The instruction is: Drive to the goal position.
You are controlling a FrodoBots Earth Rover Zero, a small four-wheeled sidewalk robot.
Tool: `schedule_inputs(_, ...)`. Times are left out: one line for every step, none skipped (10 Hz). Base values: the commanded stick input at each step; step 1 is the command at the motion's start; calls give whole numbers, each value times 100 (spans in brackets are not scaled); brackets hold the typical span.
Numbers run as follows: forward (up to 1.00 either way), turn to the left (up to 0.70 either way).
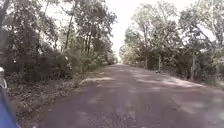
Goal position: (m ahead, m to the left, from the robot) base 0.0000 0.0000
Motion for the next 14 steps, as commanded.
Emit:
schedule_inputs(5, -3)
schedule_inputs(6, -3)
schedule_inputs(5, -3)
schedule_inputs(5, -3)
schedule_inputs(6, -3)
schedule_inputs(6, -3)
schedule_inputs(6, -3)
schedule_inputs(6, -3)
schedule_inputs(5, -3)
schedule_inputs(5, -3)
schedule_inputs(5, -3)
schedule_inputs(5, -3)
schedule_inputs(5, -3)
schedule_inputs(5, -3)
